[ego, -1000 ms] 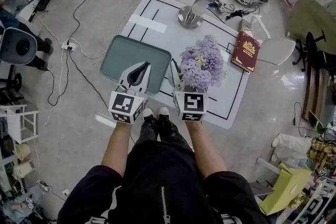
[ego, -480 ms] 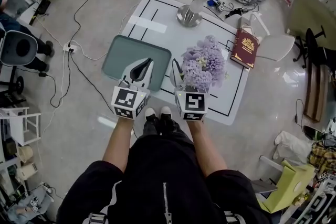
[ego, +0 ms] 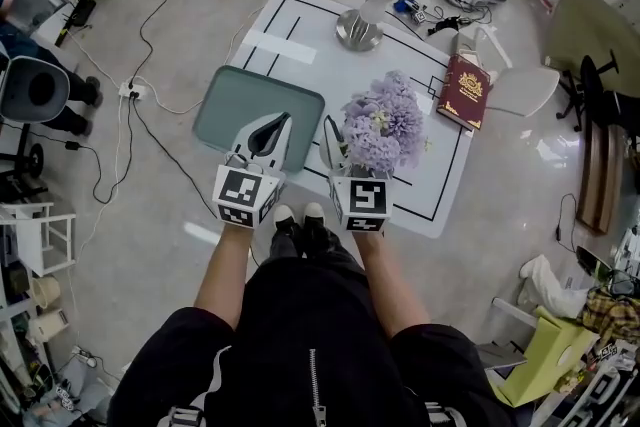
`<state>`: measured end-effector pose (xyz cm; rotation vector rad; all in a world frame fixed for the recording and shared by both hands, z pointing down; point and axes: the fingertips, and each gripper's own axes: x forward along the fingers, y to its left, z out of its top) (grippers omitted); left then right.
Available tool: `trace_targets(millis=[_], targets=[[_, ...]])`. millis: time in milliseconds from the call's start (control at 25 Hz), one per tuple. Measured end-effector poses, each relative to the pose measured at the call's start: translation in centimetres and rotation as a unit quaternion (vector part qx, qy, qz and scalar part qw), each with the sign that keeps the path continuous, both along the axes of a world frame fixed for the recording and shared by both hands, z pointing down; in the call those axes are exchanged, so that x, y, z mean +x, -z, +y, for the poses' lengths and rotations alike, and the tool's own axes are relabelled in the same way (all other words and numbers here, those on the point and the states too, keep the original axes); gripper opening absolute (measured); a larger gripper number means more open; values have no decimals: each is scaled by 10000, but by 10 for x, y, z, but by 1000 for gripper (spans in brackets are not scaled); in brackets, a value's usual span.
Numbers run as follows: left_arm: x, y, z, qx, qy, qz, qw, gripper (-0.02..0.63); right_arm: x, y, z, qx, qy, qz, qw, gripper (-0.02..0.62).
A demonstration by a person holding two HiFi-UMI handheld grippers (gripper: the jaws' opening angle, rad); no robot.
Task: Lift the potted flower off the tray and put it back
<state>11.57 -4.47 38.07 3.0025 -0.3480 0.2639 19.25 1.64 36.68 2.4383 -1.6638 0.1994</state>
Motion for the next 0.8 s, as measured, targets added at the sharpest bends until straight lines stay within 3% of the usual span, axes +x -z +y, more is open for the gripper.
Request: trace_targets(millis=[800], targets=[[-9, -6, 3, -23, -30, -65, 10000, 5, -12, -3, -8, -38, 212, 15, 9998, 258]])
